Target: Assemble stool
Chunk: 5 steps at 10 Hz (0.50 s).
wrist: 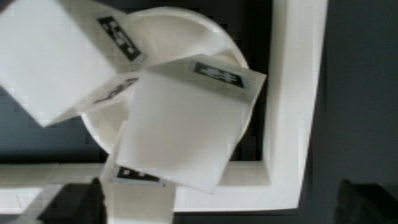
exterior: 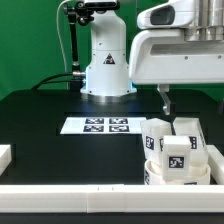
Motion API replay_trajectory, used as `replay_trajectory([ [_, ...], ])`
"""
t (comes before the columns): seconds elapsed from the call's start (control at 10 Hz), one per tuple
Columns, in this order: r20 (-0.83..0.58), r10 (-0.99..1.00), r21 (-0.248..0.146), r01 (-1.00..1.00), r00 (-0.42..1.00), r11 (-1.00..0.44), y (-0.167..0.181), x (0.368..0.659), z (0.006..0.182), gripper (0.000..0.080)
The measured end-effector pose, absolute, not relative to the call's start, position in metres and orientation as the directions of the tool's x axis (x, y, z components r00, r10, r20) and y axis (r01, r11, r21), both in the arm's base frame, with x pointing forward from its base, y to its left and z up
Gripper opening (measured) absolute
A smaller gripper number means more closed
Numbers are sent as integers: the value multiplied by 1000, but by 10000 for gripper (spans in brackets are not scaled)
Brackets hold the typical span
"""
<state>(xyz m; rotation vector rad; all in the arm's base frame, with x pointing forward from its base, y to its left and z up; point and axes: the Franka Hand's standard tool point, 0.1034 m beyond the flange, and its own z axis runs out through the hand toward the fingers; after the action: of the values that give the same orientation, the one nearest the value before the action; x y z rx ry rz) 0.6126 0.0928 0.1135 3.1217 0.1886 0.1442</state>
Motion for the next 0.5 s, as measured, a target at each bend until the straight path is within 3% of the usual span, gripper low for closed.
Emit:
replay_trajectory([
  [0.5, 84, 471, 103, 462, 878, -881, 85, 615, 114, 649],
])
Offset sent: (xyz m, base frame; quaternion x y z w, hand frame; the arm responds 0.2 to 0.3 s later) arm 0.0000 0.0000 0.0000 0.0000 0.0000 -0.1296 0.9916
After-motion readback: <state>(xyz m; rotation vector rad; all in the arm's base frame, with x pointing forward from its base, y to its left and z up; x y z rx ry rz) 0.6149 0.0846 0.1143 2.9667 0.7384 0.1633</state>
